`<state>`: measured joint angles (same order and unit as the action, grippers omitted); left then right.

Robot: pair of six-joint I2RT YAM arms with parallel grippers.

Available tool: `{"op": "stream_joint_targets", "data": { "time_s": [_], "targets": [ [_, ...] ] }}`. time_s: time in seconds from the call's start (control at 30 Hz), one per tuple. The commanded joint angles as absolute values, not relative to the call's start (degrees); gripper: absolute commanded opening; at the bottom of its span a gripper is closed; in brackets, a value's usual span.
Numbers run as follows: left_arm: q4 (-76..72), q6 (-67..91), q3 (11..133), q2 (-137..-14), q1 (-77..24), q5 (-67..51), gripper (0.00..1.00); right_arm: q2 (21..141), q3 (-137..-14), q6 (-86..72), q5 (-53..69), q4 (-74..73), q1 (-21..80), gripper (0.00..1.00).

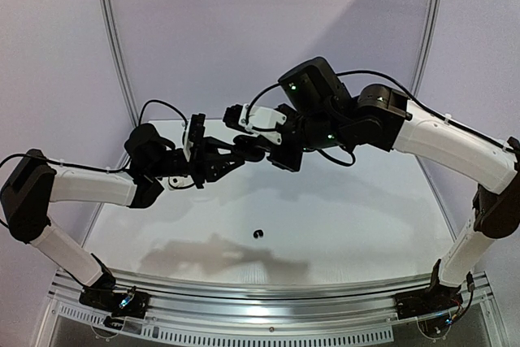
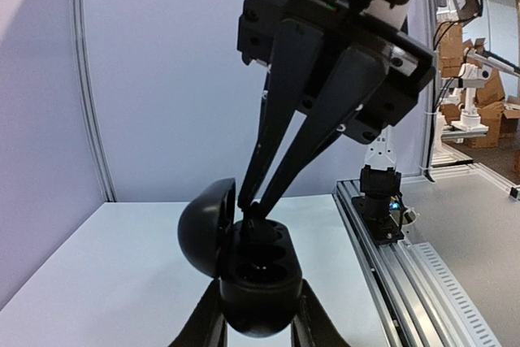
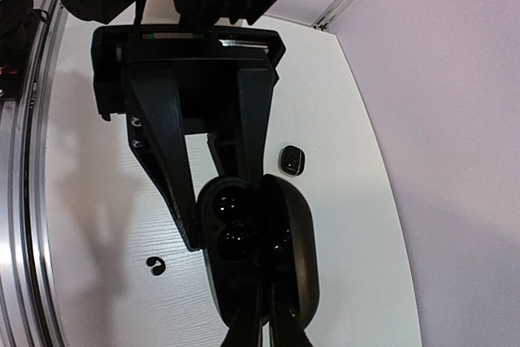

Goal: Insert the wireless bluetooth earbuds into the charging case

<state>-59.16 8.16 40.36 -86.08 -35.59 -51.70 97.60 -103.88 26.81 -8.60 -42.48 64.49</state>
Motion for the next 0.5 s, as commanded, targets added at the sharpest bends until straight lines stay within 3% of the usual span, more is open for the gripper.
{"op": "stream_joint_targets", "data": {
  "time_s": [0.0, 0.47],
  "targets": [
    [-62.71, 8.08, 40.96, -84.49, -35.77, -49.95, 0.00, 98.67, -103.86, 26.00, -4.53, -45.17, 65.00, 0.01],
    [-63.39, 8.70, 40.74, -84.46, -35.77, -49.93, 0.00, 96.51, -103.95, 23.84, -6.68, -38.99, 64.74, 0.08]
  ]
}}
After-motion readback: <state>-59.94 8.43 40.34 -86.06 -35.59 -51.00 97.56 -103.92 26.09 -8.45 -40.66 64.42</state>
